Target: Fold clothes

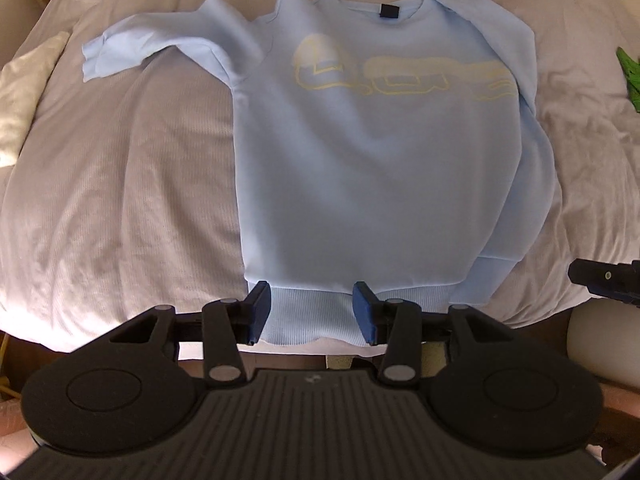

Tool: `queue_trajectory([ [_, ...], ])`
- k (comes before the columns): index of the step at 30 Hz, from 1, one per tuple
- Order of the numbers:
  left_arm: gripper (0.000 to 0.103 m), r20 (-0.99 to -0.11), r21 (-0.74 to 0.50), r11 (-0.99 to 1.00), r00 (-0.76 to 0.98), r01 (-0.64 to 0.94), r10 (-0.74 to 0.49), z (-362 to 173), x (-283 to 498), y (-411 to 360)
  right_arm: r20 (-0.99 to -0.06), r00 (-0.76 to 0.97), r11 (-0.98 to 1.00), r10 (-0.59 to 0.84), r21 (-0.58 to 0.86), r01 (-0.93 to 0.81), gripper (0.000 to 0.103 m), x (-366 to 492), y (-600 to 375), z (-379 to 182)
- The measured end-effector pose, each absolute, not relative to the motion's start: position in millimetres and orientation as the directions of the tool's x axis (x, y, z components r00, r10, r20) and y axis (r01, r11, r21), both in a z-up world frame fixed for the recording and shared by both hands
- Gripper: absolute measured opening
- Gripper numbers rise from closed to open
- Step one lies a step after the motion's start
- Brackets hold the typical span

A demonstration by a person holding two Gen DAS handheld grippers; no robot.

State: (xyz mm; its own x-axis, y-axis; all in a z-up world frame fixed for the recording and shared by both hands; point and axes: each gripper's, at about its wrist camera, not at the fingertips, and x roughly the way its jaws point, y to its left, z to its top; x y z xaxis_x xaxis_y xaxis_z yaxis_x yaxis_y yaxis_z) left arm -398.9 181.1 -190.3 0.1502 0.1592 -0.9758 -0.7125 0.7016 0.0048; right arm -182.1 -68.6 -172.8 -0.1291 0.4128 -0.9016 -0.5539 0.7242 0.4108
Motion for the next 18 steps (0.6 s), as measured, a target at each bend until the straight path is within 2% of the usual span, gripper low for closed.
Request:
queue_trajectory([
  [8,0.043,-0.972,-0.035,0.667,0.18,-0.745,0.15,-186.7,-417.1,171.5,-0.884,-0.105,0.715,0.456,0.434,-0.549,0.066,-192.0,-82.9,-158.2],
  [14,0.048,-0.977,-0.096,0.54,0.182,-0.836,0.108,-208.2,-452.8,179.6,-0.862,-0.14,0.732,0.487,0.491,-0.472,0.065,-185.0,-111.7,-190.5],
  [18,0.058,-0.97,-0.162,0.425,0.223,-0.891,0.098,-226.7,-476.6,198.8,-0.845,-0.158,0.746,0.511,0.527,-0.407,0.065,-177.5,-128.4,-218.7],
])
